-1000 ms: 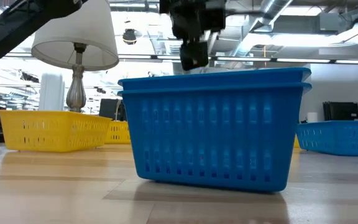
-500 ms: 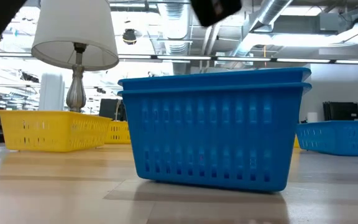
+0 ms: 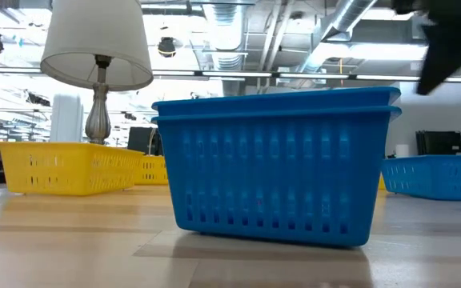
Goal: Stack baskets by color
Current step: Adjust the top left yellow basket
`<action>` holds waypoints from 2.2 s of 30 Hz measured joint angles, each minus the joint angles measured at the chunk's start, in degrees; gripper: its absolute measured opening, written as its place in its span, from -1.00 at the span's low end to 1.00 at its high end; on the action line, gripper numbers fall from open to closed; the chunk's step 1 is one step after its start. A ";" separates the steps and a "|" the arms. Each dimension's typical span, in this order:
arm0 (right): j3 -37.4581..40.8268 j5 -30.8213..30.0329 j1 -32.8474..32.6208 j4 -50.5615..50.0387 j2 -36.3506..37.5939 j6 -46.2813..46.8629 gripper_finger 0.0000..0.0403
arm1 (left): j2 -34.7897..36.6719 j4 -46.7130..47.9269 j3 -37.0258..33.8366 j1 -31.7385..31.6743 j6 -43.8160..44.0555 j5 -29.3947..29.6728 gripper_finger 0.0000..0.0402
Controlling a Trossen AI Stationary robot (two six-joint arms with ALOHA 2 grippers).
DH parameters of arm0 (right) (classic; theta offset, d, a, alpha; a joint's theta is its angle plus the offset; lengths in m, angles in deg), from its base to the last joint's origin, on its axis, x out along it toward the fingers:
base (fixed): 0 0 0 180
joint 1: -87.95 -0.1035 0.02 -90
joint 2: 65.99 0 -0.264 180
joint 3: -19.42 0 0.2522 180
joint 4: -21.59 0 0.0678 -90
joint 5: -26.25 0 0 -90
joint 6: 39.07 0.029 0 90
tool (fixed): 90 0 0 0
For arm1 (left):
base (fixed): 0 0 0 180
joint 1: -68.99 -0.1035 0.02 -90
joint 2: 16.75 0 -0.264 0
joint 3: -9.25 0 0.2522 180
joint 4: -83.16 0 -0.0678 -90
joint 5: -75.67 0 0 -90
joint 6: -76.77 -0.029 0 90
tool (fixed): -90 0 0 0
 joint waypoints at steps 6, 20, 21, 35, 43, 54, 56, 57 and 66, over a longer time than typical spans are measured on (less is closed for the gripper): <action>-0.02 0.18 12.16 0.37 4.74 -9.65 -0.13 | 7.68 -1.00 -1.16 -7.82 -4.70 -0.74 -0.33; -0.07 -5.14 15.66 0.62 9.25 -15.43 -0.13 | 18.40 -9.78 -28.53 -29.29 0.86 -15.42 -0.33; -0.07 -5.50 15.41 0.86 8.90 -15.41 -0.13 | 20.25 -12.04 -32.24 -30.28 1.60 -14.65 -0.33; -0.07 -7.14 21.27 6.10 6.79 -19.22 -0.09 | 30.26 -50.28 -73.11 -44.98 10.00 -19.31 -0.14; -0.07 -6.41 31.39 13.79 6.72 -29.61 0.05 | 20.58 -52.98 -73.61 -48.24 7.43 -19.22 0.10; -0.07 -1.98 38.37 18.85 6.70 -36.43 0.02 | 9.07 -52.31 -68.84 -48.46 3.93 -18.28 0.01; -0.07 -2.01 38.46 18.84 6.72 -36.39 0.02 | 7.66 -52.52 -67.70 -48.49 3.95 -19.76 0.00; -0.07 -2.00 38.46 18.87 6.72 -36.39 0.02 | 6.91 -53.07 -67.11 -48.53 3.96 -20.78 0.00; -0.07 -1.98 38.42 18.91 6.70 -36.26 0.00 | -2.13 -60.75 -58.85 -48.57 6.06 -33.39 -0.03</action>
